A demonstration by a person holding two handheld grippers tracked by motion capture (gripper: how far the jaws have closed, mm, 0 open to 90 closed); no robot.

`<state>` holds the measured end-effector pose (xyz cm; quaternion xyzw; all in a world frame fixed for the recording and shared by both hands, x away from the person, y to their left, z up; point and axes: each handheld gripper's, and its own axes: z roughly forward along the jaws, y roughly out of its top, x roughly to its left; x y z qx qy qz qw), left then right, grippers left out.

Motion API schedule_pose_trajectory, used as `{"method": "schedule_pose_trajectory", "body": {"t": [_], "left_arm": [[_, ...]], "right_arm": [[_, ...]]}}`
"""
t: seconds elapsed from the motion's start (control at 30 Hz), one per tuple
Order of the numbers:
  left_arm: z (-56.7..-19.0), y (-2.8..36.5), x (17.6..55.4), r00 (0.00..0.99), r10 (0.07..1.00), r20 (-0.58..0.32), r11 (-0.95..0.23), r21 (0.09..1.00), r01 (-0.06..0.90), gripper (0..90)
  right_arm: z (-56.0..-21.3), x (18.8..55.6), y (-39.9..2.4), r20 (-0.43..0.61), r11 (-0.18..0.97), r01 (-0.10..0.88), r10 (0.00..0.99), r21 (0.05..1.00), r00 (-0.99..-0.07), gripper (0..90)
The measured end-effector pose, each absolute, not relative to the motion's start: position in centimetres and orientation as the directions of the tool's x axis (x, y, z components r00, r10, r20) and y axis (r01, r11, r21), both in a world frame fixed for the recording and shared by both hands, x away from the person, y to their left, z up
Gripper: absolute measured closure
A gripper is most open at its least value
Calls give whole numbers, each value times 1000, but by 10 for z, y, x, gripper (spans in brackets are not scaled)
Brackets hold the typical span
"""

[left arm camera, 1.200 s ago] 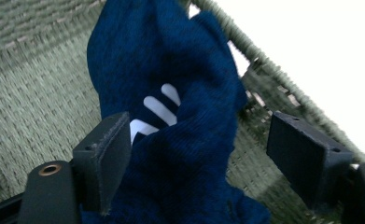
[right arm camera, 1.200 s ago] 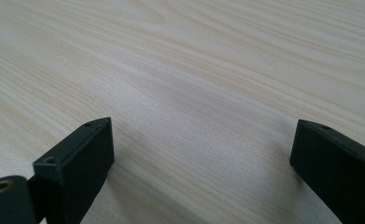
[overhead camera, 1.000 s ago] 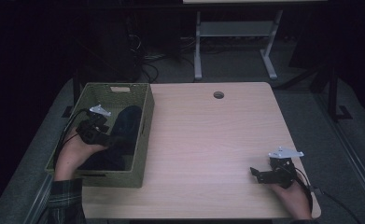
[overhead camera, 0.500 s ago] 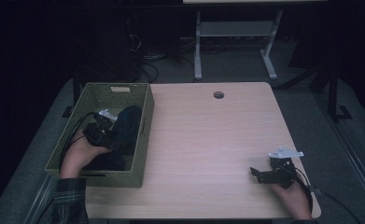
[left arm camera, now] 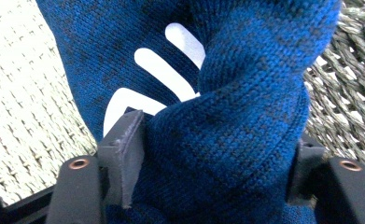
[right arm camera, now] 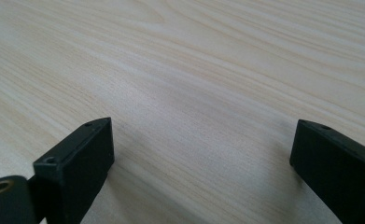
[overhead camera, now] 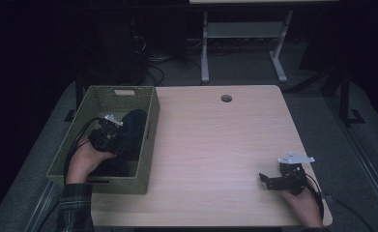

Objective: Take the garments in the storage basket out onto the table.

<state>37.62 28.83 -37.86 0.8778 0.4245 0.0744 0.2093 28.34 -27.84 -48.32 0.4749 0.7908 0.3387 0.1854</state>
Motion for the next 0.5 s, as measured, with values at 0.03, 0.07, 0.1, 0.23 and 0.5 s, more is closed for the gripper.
{"method": "schedule_pose_trajectory", "body": {"t": [0.03, 0.07, 0.1, 0.23, 0.5], "left_arm": [[-379, 289, 376, 631, 774, -50, -553, 432, 712, 411], [-378, 289, 376, 634, 772, -52, -555, 430, 711, 465], [-378, 290, 376, 637, 769, -56, -558, 430, 710, 465], [-378, 291, 377, 642, 763, -71, -561, 420, 714, 647], [-378, 296, 380, 632, 768, -105, -547, 407, 732, 753]], "right_arm": [[-483, 283, -278, 29, 320, 626, 877, 712, -480, 58], [-483, 283, -278, 29, 319, 626, 877, 712, -480, 59], [-483, 283, -278, 29, 319, 626, 877, 712, -480, 59], [-483, 283, -278, 28, 320, 625, 877, 712, -480, 59], [-483, 283, -278, 27, 320, 625, 877, 712, -480, 59]]}}
